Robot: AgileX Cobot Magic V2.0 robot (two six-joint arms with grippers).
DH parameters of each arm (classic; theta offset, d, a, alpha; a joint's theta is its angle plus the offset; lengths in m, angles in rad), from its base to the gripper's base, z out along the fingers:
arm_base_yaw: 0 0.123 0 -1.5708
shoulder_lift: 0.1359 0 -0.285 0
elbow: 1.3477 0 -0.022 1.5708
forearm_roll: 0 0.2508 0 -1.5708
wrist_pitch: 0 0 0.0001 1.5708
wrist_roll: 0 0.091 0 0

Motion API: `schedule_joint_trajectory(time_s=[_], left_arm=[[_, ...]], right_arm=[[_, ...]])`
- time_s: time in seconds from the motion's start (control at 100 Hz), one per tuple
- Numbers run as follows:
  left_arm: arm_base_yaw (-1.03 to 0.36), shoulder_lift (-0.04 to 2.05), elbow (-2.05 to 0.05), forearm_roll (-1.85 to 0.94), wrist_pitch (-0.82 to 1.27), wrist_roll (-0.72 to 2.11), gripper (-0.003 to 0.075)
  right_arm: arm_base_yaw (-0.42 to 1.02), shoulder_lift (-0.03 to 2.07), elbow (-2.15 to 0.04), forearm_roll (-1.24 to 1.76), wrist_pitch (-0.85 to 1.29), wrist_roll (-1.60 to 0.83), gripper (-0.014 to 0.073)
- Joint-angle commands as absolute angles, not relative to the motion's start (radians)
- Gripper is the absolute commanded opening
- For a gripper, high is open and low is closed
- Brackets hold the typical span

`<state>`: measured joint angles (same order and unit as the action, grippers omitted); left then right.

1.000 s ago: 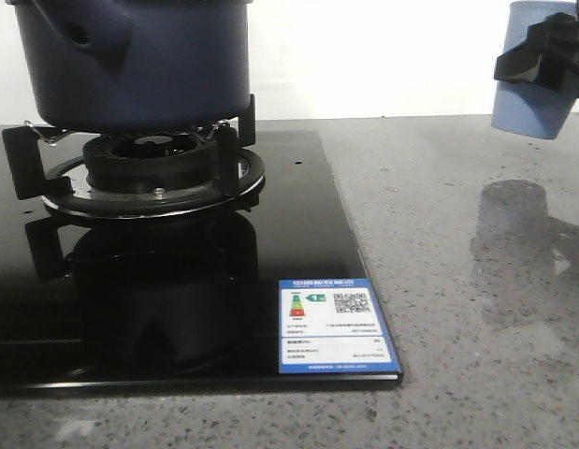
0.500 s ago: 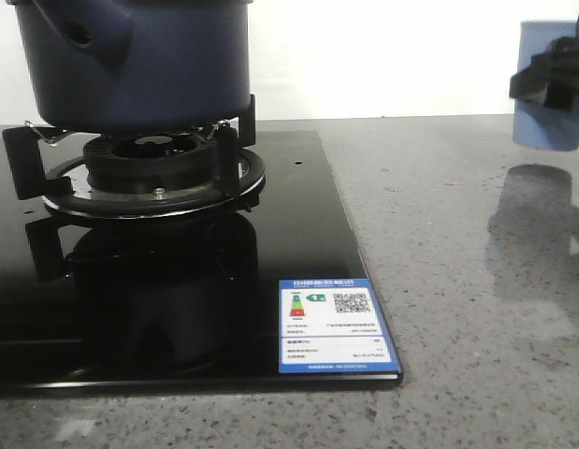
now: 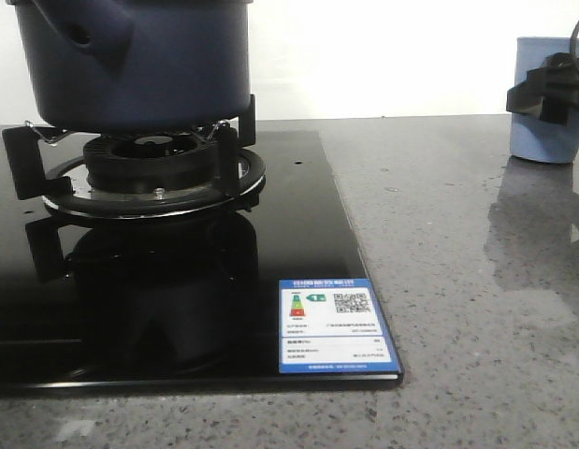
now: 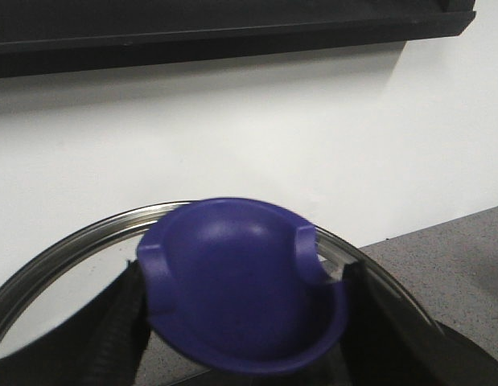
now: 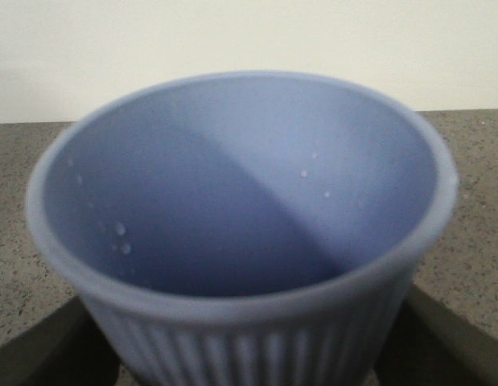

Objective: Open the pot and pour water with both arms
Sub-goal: 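Lower the cup onto the counter and open the right gripper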

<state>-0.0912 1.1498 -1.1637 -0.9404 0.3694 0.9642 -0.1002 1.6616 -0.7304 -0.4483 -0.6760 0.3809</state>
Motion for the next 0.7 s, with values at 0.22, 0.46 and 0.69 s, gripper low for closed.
schedule_joint_trajectory(time_s=[0.22, 0.46, 0.69], left_arm=[[-0.089, 1.119, -1.206, -0.974, 0.305, 0.965, 0.0345], [-0.089, 1.119, -1.206, -0.974, 0.305, 0.965, 0.0345], [-0.089, 1.119, -1.206, -0.974, 0.305, 0.965, 0.0345]], right_arm=[[-0.11, 1.632, -0.75, -0.436, -0.7, 0.373, 0.0566], [-0.11, 1.608, -0.75, -0.46, -0.681, 0.384, 0.0575], [-0.11, 1.525, -0.75, -0.565, -0.548, 0.522, 0.0575]])
